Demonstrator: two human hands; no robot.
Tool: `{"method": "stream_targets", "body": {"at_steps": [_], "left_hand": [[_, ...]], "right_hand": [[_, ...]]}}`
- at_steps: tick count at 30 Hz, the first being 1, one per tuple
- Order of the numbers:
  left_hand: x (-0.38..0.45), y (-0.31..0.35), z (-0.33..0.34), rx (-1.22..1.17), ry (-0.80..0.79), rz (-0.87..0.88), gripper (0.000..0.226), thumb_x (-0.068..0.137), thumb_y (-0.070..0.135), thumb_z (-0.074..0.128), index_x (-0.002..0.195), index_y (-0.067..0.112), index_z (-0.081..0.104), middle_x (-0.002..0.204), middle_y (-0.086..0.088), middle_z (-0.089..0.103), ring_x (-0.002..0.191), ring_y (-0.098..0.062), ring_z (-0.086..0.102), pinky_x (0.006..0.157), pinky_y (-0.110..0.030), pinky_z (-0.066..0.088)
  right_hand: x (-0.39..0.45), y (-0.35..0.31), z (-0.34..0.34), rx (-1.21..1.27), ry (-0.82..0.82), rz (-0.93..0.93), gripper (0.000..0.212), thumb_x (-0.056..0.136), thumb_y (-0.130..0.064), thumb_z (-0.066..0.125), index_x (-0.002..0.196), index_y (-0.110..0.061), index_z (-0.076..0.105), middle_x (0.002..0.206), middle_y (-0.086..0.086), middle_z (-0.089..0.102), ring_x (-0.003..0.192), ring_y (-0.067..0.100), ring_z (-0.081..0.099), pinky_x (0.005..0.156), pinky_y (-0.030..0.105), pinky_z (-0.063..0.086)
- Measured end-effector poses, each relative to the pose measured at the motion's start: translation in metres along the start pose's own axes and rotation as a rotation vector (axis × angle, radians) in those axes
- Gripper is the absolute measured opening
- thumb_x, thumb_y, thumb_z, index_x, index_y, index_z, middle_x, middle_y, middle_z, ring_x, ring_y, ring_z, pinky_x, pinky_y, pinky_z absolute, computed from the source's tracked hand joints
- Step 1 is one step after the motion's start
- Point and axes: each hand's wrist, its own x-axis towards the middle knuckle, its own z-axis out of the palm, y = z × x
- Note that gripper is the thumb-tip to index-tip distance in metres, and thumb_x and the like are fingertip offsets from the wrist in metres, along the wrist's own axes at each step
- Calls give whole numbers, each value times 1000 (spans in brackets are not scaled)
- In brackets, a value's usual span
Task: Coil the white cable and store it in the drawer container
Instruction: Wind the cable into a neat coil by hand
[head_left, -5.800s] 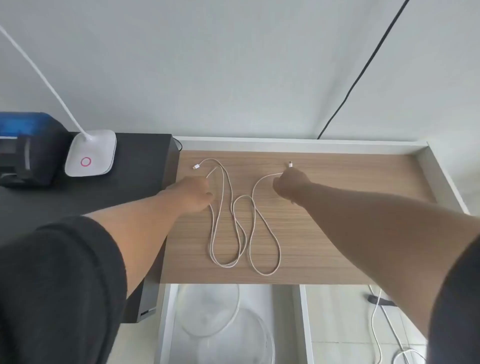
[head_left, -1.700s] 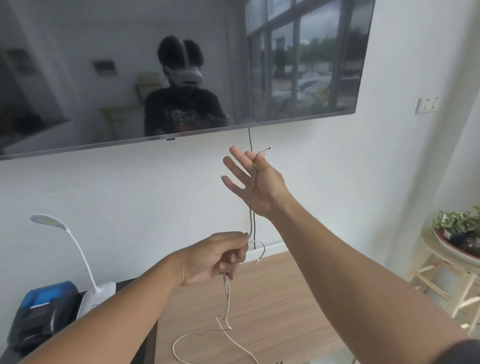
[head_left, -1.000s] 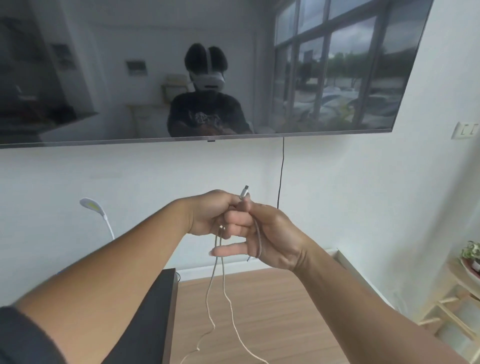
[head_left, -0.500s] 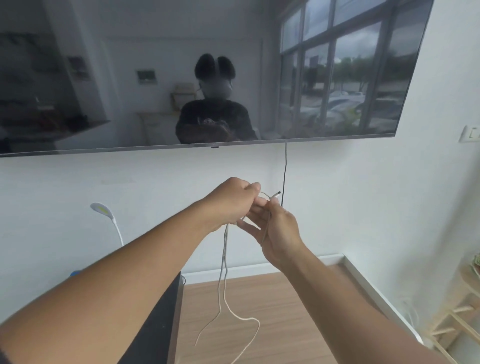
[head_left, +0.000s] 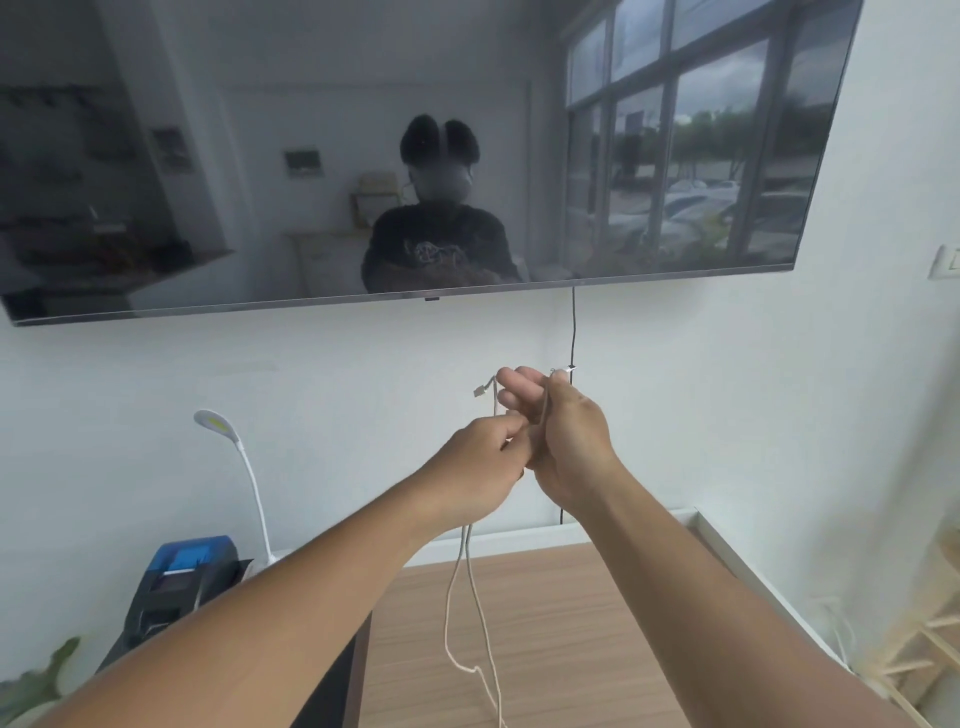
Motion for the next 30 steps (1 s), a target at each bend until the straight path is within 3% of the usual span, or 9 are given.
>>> {"method": "stream_targets", "body": {"at_steps": [6, 10, 14, 16, 19, 21, 24, 27, 30], "left_hand": [[-7, 3, -6, -140, -3, 17, 47, 106, 52, 46, 72, 20, 50, 46, 21, 46, 39, 1, 41, 45, -15, 34], [-13, 2, -13, -134, -51, -13, 39, 106, 44, 44, 74, 22, 52, 48, 16, 33, 43, -8, 32, 56, -30, 39], [-25, -6, -14, -183, -100, -38, 42, 106, 51, 44, 74, 24, 53, 57, 8, 34, 49, -16, 28, 59, -33, 42], [-29, -10, -16, -182, -111, -39, 43, 105, 52, 45, 71, 27, 53, 59, 7, 35, 49, -16, 29, 60, -33, 43], [-33, -12, -19, -185, -114, -46, 42, 104, 54, 45, 75, 25, 54, 60, 6, 36, 49, -15, 30, 61, -33, 43], [-36, -12, -19, -195, -145, -37, 42, 106, 54, 45, 76, 25, 54, 61, 6, 37, 48, -14, 29, 60, -32, 43], [-40, -8, -16, -221, -203, -18, 43, 107, 52, 44, 74, 26, 55, 60, 6, 38, 45, -12, 30, 54, -28, 45], [-43, -6, -16, -254, -204, -22, 44, 108, 48, 45, 71, 27, 55, 58, 8, 38, 45, -12, 31, 52, -27, 46], [-45, -7, -17, -328, -224, -55, 43, 109, 43, 45, 71, 24, 50, 59, 6, 38, 46, -13, 28, 54, -28, 46]], "right_hand": [[1, -14, 7, 254, -56, 103, 46, 113, -37, 29, 116, -3, 60, 61, 0, 64, 49, 11, 58, 55, 22, 49], [3, -22, 10, 362, -124, 93, 47, 113, -37, 33, 116, -1, 64, 52, -10, 41, 49, 8, 33, 57, 19, 35], [-2, -29, 11, 412, -266, 120, 44, 113, -39, 32, 79, -20, 52, 54, -10, 33, 47, 10, 18, 45, 15, 29], [-6, -29, 9, 422, -330, 153, 47, 112, -45, 29, 75, -21, 46, 66, -7, 50, 50, 6, 39, 49, 14, 43], [-10, -29, 8, 395, -404, 140, 54, 111, -47, 30, 67, -20, 45, 106, 8, 75, 92, 20, 76, 79, 31, 64], [-14, -31, 10, 368, -387, 145, 51, 111, -45, 32, 70, -20, 47, 96, 5, 80, 76, 12, 78, 65, 26, 64], [-18, -32, 12, 360, -376, 168, 40, 112, -40, 33, 97, -15, 61, 46, -9, 56, 28, 1, 44, 29, 13, 37], [-20, -33, 12, 276, -416, 140, 41, 113, -37, 33, 116, -10, 63, 35, -7, 39, 22, 5, 33, 24, 15, 24], [-21, -33, 11, 231, -440, 144, 40, 111, -39, 38, 114, -10, 65, 33, -7, 35, 21, 7, 32, 24, 15, 17]]}}
